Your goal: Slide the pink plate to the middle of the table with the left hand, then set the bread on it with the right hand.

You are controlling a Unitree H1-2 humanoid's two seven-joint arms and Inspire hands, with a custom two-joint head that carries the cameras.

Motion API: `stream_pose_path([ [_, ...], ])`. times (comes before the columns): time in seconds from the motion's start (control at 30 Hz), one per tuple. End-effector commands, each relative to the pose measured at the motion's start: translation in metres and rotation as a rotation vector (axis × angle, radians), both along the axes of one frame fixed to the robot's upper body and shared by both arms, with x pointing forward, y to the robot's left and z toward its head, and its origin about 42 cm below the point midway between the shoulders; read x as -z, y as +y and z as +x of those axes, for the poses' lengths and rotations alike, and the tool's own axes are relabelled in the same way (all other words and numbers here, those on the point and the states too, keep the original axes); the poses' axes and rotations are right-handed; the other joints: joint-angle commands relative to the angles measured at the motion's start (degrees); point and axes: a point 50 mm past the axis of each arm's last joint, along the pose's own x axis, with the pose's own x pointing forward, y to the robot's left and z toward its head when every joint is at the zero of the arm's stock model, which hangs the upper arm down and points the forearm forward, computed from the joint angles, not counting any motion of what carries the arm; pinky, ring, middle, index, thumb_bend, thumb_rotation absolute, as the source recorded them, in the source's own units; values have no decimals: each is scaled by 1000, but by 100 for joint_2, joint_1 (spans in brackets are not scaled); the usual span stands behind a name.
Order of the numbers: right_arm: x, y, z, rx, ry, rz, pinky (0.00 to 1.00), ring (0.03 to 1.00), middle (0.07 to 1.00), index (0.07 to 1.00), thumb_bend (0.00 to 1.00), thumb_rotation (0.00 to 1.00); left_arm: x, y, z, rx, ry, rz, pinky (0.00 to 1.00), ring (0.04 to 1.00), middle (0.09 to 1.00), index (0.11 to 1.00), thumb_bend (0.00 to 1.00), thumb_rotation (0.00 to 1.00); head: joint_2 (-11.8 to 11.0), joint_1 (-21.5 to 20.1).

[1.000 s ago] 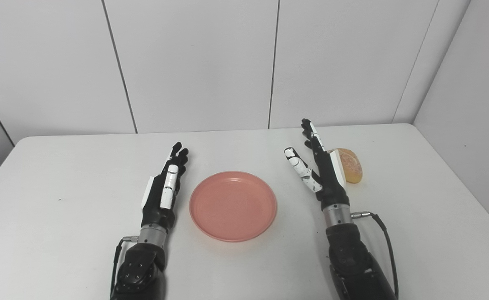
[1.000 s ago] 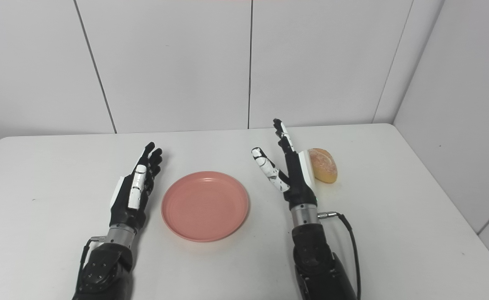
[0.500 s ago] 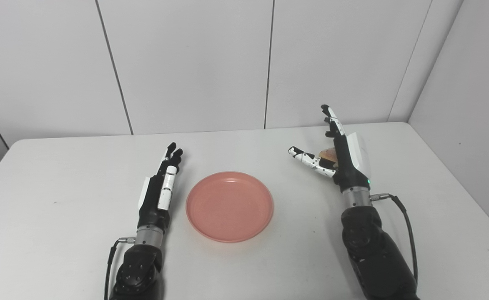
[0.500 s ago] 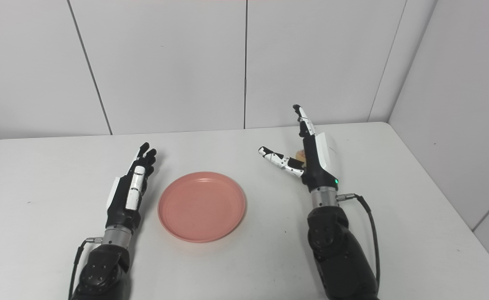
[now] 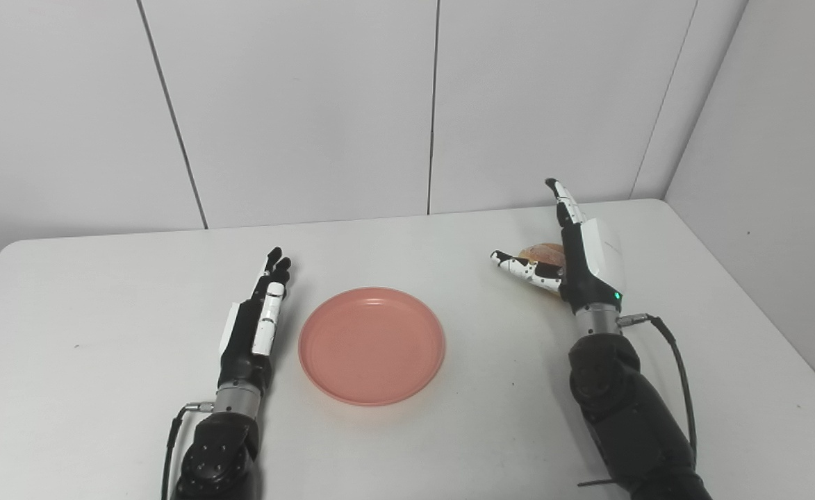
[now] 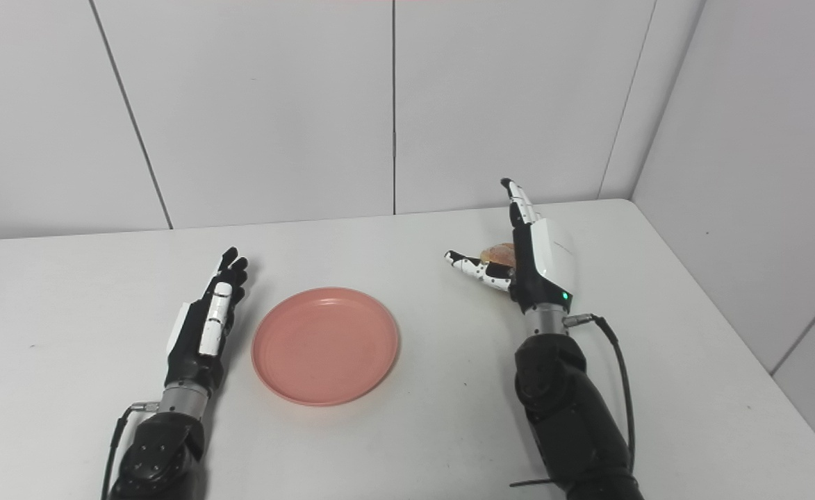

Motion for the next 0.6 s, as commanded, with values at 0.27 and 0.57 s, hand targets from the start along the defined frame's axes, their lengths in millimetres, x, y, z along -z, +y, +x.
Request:
stream_pose_path([
  [0.27, -23, -12, 18, 75, 62, -81, 765, 865, 901, 911, 744, 336, 7, 9, -5, -6, 15, 9, 1000, 983, 966, 962, 496, 1000, 10, 18],
  [0.57, -14, -20, 21, 108, 138, -108, 724, 830, 882, 892, 675, 197, 5, 9, -5, -1, 11, 2, 991, 980, 964, 962, 488, 1000, 34, 30],
])
